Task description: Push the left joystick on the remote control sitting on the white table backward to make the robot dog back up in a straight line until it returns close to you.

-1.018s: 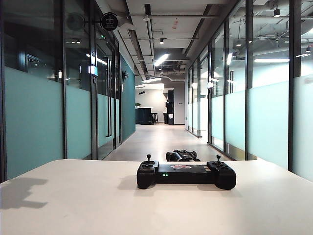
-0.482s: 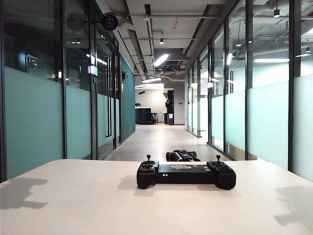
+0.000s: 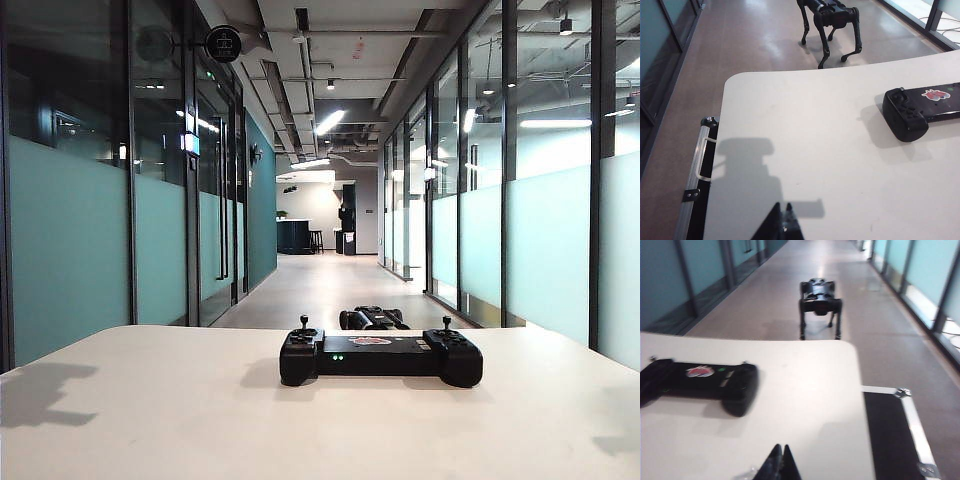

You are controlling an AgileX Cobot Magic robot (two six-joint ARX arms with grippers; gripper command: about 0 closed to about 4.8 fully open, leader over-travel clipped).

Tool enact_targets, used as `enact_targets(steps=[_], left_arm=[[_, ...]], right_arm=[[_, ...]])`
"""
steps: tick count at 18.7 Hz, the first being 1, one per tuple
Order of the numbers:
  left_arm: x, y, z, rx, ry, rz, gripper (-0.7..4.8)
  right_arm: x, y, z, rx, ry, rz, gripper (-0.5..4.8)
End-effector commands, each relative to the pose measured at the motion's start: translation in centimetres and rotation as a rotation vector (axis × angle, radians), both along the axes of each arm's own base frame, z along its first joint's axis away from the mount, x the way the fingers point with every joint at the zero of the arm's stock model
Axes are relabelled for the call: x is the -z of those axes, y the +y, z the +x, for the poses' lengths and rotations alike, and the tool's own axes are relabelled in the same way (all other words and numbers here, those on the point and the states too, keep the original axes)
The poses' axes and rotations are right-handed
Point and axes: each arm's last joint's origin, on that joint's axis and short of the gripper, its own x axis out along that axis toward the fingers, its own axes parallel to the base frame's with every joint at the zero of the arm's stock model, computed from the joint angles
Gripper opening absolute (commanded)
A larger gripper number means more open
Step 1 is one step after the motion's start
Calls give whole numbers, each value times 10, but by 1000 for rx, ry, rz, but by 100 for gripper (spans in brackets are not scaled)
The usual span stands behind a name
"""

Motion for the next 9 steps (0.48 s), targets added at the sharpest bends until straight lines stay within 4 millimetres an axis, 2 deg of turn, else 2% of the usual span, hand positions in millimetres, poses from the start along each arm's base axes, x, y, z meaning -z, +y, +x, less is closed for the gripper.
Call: enact_targets(steps=[1,4,9], left_arm=[[-2,0,0,2,-12,-8,-5],[-2,0,0,2,-12,-8,-5],[-2,0,0,2,-12,-8,-5]], right_arm=[[-6,-8,1,8,-61,14,-6],[-9,-16,2,86,-99,15,-6],[-8,-16,3,99,-111,14,-6]])
